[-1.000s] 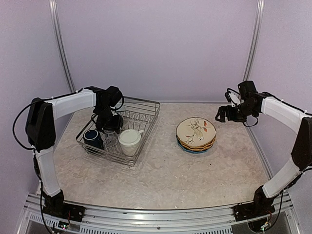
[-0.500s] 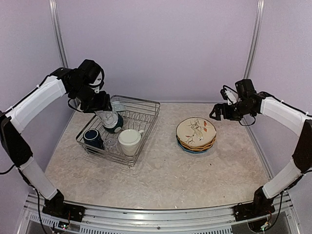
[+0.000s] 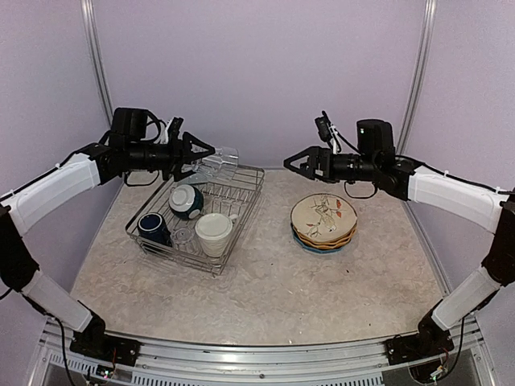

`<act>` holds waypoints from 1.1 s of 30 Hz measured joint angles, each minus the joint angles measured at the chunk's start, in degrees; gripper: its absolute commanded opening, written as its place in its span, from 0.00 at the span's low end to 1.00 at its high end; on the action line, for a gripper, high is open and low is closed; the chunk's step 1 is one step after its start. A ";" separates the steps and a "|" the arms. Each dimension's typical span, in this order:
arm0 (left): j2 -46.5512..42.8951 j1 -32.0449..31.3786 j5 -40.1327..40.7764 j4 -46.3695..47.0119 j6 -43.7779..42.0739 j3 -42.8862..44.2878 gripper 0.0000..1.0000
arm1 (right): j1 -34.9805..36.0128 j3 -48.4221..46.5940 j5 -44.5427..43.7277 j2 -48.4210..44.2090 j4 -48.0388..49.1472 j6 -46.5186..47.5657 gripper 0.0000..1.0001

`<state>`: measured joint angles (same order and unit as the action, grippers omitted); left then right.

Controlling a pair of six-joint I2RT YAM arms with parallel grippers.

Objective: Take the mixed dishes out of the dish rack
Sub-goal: Pass from the left arm to the right

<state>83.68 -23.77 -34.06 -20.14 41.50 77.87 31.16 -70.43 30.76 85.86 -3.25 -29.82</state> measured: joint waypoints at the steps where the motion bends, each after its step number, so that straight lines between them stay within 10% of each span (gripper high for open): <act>1: 0.46 -0.37 -1.81 3.89 2.29 -1.14 0.04 | 0.92 0.22 1.22 0.28 3.65 -1.73 0.99; 10: 10.03 -5.60 -12.44 30.32 17.70 -1.07 0.00 | 4.00 0.33 7.89 4.22 23.06 -10.36 0.75; 21: 16.24 -8.22 -15.52 37.99 23.23 0.98 0.03 | 4.26 0.90 11.54 7.04 33.81 -16.63 0.05; 25: 16.57 -8.20 -16.50 41.18 22.29 1.53 0.28 | 4.24 1.40 12.81 7.08 37.81 -21.90 0.00; 30: 16.59 -8.09 -17.09 41.05 21.51 1.97 0.98 | 3.52 2.64 13.73 7.08 41.75 -24.44 0.00; 33: 16.06 -7.67 -16.70 37.05 19.10 1.66 0.99 | 1.60 4.98 13.84 6.43 41.92 -24.02 0.00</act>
<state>99.74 -31.44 -50.76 16.91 60.60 79.53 32.75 -65.45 44.60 92.29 38.68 -53.84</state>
